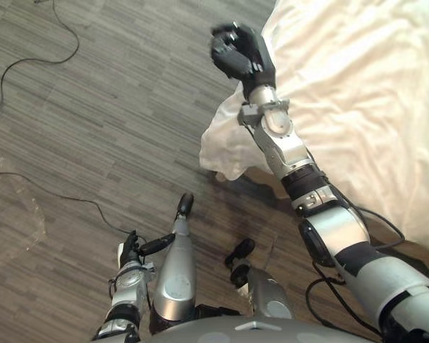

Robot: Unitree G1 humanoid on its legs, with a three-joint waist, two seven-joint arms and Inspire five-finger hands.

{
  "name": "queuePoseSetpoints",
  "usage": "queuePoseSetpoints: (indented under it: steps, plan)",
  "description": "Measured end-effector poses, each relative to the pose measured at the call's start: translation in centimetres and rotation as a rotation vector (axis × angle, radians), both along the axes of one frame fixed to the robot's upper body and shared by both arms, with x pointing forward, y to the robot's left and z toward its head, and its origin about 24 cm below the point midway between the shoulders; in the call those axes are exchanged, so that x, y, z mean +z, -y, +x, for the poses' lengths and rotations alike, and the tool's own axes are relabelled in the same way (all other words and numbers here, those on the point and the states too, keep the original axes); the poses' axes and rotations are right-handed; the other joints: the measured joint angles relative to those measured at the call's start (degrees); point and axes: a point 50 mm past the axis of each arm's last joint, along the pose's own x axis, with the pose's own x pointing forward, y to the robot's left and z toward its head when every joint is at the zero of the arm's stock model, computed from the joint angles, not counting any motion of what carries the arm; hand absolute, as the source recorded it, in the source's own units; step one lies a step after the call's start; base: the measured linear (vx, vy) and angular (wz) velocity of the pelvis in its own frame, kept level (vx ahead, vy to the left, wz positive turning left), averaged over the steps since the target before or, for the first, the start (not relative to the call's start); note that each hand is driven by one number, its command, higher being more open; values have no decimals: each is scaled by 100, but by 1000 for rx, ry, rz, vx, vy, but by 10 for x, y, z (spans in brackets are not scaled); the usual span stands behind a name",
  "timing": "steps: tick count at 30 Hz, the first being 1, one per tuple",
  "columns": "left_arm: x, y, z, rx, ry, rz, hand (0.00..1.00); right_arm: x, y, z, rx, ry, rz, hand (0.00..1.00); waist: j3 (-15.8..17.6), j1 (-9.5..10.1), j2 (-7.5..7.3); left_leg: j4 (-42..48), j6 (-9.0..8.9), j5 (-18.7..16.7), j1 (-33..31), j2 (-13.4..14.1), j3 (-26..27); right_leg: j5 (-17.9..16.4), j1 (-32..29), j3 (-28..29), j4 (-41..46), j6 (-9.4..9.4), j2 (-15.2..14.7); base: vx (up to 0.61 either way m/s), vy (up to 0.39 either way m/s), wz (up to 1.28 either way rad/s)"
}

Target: Tidy up the quilt and then pick up the clothes from the bed and put them into the laundry hamper

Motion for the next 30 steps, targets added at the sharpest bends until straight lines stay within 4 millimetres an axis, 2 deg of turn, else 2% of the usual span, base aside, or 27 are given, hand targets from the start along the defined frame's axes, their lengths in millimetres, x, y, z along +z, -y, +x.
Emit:
queuePoseSetpoints:
  steps: [1,2,4,6,10,13,14,15,18,20,21,22,23,24,25,28,30]
  plan:
    - [1,1,2,-5,6,1,100,-18,12,3,-49,-71,16,0,46,-5,47,-59,6,63,-43,44,11,0,-112,32,61,-1,-5,-85,-8,-9]
    - [2,1,4,-5,11,-2,100,-22,15,2,-45,-49,-5,0,130,-33,104,-98,11,109,-48,50,9,-6,-162,42,132,-10,-6,-81,-10,-10]
    - [2,1,4,3,14,-12,100,-24,6,-1,-32,-37,-6,0,153,-42,127,-99,7,114,-53,53,82,-23,-253,135,213,-30,-37,-74,9,-16]
    - [2,3,6,-9,18,-12,100,-35,3,-3,-41,-55,-27,0,153,-60,128,-100,-6,108,-46,50,84,-96,-281,145,326,-8,-71,-69,-7,-2]
    - [3,3,7,-33,13,-2,100,-56,-11,-13,-2,-59,-145,0,106,-150,40,-99,-7,110,-37,37,84,-129,-297,148,395,-9,-107,-19,-12,2]
    - [5,-3,9,-52,15,18,100,-93,-30,-37,119,-107,-233,0,75,-268,-128,-98,14,124,40,14,103,-119,-201,157,336,6,-122,0,0,0]
    - [6,-3,10,-68,15,24,100,-125,-37,-53,176,-203,-264,0,78,-297,-182,-98,16,103,115,3,119,-117,-125,161,307,10,-129,-1,-68,-79]
    - [2,-10,1,-123,-35,60,100,-257,-49,-175,528,-761,-219,0,-147,-599,-324,-96,12,-26,542,64,560,-32,86,544,94,109,-59,-24,-88,-80]
    - [2,-10,0,-128,-37,57,100,-244,-51,-167,516,-685,-160,0,-393,-631,-396,-97,-18,-25,533,137,558,-26,111,531,-8,97,31,-37,-57,-27]
    - [-5,-9,-6,-123,-86,43,100,-217,-52,-154,528,-601,-153,0,-650,-688,-472,-97,-126,-149,582,190,677,-26,114,670,-77,104,82,4,-18,-26]
    - [-9,-13,-13,-115,-124,44,100,-179,-55,-147,558,-478,-28,0,-681,-698,-493,-102,-156,-212,814,218,855,15,296,834,-211,117,125,31,-22,-76]
    - [-15,-17,-27,-103,-174,46,100,-134,-58,-140,590,-320,193,0,-772,-738,-493,-104,-128,-319,1117,234,1108,66,438,1063,-291,123,139,38,-29,-78]
    - [-19,-17,-36,-96,-202,43,100,-114,-57,-137,591,-240,289,0,-907,-813,-450,-104,-111,-373,1168,238,1191,76,448,1147,-301,113,139,43,-21,-74]
    - [-26,-15,-51,-89,-248,28,100,-75,-52,-132,569,-59,478,0,-1265,-929,-398,-95,-72,-349,1193,228,1246,124,448,1198,-312,103,125,128,-22,-37]
    - [-28,-11,-55,-91,-261,17,100,-46,-37,-126,530,90,560,0,-1456,-1000,-310,-52,-56,-351,1204,200,1266,153,472,1228,-395,108,128,138,-17,-22]
    - [-30,-1,-53,-109,-252,-3,100,-11,-1,-116,408,299,636,0,-1620,-1047,-169,-58,-55,-366,1235,169,1260,178,568,1220,-506,124,139,78,-14,2]
    - [-30,3,-53,-124,-253,-11,100,-15,7,-110,353,281,641,0,-1597,-1135,-124,-65,-57,-374,1221,181,1288,178,548,1239,-496,124,133,29,-3,-11]
